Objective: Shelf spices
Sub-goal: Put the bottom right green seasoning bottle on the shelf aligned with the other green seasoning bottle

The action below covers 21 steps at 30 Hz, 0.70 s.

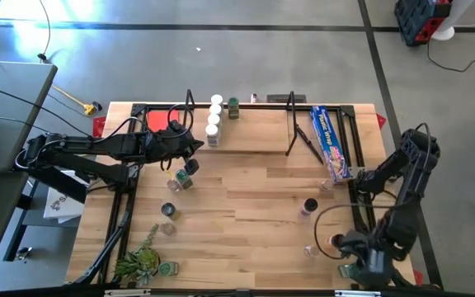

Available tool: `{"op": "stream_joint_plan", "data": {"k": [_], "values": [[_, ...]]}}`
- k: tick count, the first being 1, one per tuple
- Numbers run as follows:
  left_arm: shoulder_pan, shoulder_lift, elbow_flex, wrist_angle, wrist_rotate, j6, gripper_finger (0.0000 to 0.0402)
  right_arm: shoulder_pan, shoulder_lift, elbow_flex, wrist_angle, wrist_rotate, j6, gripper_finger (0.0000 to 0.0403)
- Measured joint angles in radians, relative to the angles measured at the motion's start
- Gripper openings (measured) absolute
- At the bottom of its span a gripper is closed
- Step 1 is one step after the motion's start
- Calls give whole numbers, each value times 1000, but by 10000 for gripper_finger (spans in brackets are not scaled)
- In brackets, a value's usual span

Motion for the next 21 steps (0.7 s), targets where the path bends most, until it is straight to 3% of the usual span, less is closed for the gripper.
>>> {"op": "stream_joint_plan", "data": {"k": [6,9,21], "values": [[0,0,0,0,0,0,0,34,12,0,9,8,95,227],[0,0,0,0,0,0,0,29,12,0,17,49,143,264],[0,0,0,0,0,0,0,25,110,2,31,73,183,280]]}}
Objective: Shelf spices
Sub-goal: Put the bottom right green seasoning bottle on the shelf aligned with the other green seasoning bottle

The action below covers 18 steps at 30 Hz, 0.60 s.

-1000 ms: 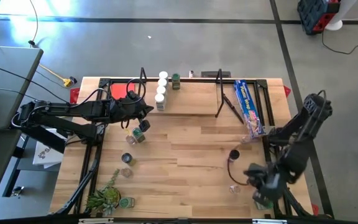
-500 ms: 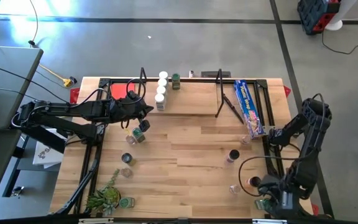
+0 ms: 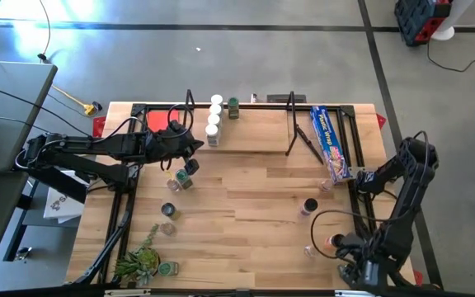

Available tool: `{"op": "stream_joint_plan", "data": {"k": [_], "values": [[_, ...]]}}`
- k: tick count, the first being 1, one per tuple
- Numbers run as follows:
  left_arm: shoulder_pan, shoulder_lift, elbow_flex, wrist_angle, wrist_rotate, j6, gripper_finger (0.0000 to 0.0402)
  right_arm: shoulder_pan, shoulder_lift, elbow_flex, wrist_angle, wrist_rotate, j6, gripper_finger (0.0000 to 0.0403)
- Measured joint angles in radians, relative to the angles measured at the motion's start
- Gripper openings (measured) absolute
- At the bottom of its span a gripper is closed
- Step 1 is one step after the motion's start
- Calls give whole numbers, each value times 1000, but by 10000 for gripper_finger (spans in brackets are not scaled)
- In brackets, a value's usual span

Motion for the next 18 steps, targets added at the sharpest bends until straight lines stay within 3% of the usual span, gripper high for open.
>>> {"op": "stream_joint_plan", "data": {"k": [8,18], "values": [[0,0,0,0,1,0,0,0,17,3,20,57,-2,280],[0,0,0,0,1,0,0,0,7,2,-13,45,-8,280]]}}
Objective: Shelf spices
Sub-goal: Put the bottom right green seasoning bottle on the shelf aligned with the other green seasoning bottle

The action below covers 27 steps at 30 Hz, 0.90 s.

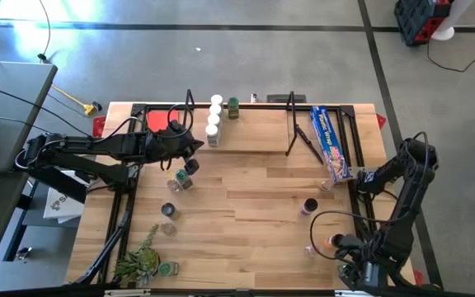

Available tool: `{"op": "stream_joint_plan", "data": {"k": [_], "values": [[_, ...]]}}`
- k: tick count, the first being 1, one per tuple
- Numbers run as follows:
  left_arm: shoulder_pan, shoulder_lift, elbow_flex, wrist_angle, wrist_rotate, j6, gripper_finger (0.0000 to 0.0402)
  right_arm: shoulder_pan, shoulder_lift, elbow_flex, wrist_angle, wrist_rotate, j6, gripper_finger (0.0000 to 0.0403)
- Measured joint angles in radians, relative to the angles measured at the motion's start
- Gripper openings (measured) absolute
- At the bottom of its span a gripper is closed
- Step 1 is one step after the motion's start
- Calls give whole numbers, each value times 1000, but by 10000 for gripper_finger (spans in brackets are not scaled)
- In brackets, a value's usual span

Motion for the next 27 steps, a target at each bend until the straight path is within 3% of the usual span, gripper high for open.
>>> {"op": "stream_joint_plan", "data": {"k": [27], "values": [[0,0,0,0,0,0,0,-25,61,57,-92,2,6,280]]}}
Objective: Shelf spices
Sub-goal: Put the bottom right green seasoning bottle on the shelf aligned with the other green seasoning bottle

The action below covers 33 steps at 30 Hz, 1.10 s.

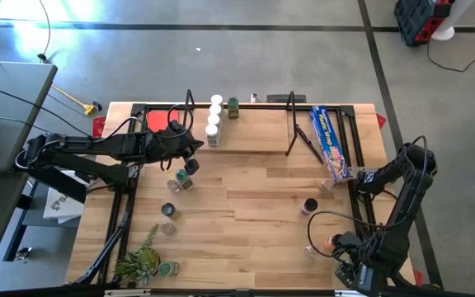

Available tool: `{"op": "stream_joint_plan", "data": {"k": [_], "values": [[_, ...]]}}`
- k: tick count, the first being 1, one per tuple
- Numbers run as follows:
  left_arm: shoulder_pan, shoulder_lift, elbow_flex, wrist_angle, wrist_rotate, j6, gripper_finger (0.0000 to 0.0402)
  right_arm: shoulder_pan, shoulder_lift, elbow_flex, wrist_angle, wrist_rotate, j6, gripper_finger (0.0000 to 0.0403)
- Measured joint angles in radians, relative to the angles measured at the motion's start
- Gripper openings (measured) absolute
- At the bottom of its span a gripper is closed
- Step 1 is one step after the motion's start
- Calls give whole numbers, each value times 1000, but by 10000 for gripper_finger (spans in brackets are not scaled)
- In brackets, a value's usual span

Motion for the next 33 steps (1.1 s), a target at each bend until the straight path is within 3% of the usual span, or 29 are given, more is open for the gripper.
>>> {"op": "stream_joint_plan", "data": {"k": [7,10,14,19,29,33], "values": [[0,0,0,0,0,0,0,0,24,0,1,-17,0,275],[0,0,0,0,0,0,0,0,28,0,4,-29,0,251],[0,0,0,0,0,0,0,0,28,0,3,-35,-6,187],[0,0,0,0,0,0,0,-32,27,20,17,-76,-79,187],[0,0,0,0,0,0,0,-177,40,372,-21,-113,-241,187],[0,0,0,0,0,0,0,-277,96,546,-135,-109,-400,187]]}}
